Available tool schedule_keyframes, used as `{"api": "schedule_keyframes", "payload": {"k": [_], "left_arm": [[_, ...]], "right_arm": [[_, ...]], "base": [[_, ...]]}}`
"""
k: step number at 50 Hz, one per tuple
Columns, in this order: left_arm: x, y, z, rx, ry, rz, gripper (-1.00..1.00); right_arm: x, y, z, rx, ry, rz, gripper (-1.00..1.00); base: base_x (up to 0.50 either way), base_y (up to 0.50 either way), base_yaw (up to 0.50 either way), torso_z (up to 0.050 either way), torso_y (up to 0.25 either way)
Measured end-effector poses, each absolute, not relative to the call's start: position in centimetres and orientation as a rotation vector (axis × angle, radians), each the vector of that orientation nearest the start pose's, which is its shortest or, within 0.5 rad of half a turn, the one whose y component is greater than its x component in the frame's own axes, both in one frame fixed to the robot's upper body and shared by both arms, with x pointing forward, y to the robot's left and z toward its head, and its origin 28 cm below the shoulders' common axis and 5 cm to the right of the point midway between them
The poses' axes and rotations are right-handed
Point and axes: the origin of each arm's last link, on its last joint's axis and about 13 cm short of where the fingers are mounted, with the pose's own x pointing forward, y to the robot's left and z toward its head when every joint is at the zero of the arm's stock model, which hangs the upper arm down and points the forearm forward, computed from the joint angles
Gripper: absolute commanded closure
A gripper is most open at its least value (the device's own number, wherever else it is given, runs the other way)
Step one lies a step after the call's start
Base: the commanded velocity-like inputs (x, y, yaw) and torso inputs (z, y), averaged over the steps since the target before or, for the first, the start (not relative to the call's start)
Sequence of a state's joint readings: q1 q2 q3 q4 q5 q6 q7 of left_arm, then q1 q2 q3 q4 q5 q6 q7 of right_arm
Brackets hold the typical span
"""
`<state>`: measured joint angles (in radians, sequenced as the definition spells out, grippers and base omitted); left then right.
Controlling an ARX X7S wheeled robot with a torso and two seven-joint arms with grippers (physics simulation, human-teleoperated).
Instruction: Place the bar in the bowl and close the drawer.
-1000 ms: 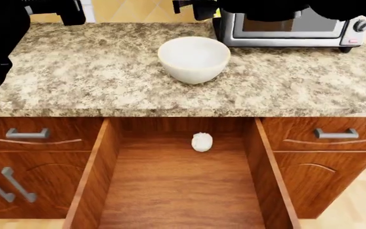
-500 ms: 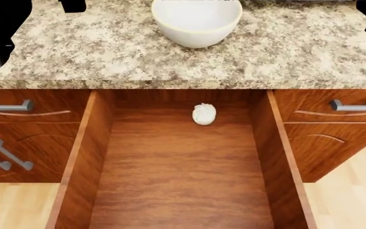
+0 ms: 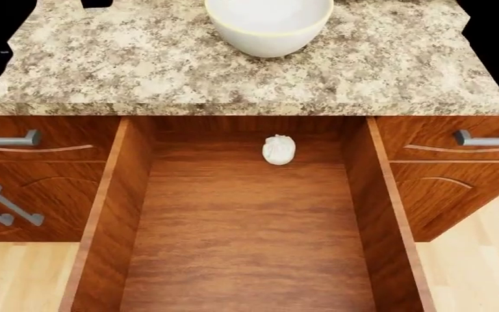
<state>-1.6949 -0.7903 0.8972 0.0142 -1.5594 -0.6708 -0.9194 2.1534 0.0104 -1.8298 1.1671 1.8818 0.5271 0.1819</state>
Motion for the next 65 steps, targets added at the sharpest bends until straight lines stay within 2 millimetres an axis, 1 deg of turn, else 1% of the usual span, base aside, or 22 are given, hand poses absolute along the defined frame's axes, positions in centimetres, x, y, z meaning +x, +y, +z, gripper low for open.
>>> {"api": "schedule_keyframes", "payload": {"k": [3,14,29,30,45,60,65], "left_arm": [[28.8,25.2,38.5,0.001,-0.141,0.137,-1.00],[28.7,25.2,38.6,0.005,-0.143,0.144,-1.00],[28.5,25.2,38.7,0.005,-0.145,0.149,-1.00],[28.5,25.2,38.8,0.005,-0.145,0.150,-1.00],[28.3,25.4,38.9,0.003,-0.150,0.157,-1.00],[28.2,25.5,39.1,-0.001,-0.143,0.168,-1.00],[28.0,25.6,39.1,-0.002,-0.141,0.169,-1.00]], "right_arm": [[37.6,-4.0,44.6,-0.157,0.040,0.165,1.00],[37.6,-4.0,44.9,-0.154,0.031,0.158,1.00],[37.4,-4.1,45.3,-0.150,0.033,0.148,1.00],[37.4,-4.1,45.3,-0.149,0.035,0.148,-1.00],[37.1,-4.2,45.6,-0.145,0.051,0.142,-1.00],[36.8,-4.2,46.1,-0.145,0.047,0.146,-1.00],[36.5,-4.4,46.5,-0.136,0.044,0.152,-1.00]], "base": [[0.00,0.00,0.00,0.000,-0.056],[0.00,0.00,0.00,0.001,-0.241],[0.00,0.00,0.00,0.000,-0.005],[0.00,0.00,0.00,0.000,0.000],[0.00,0.00,0.00,0.000,0.010],[0.00,0.00,0.00,-0.006,0.250],[0.00,0.00,0.00,-0.006,0.250]]}}
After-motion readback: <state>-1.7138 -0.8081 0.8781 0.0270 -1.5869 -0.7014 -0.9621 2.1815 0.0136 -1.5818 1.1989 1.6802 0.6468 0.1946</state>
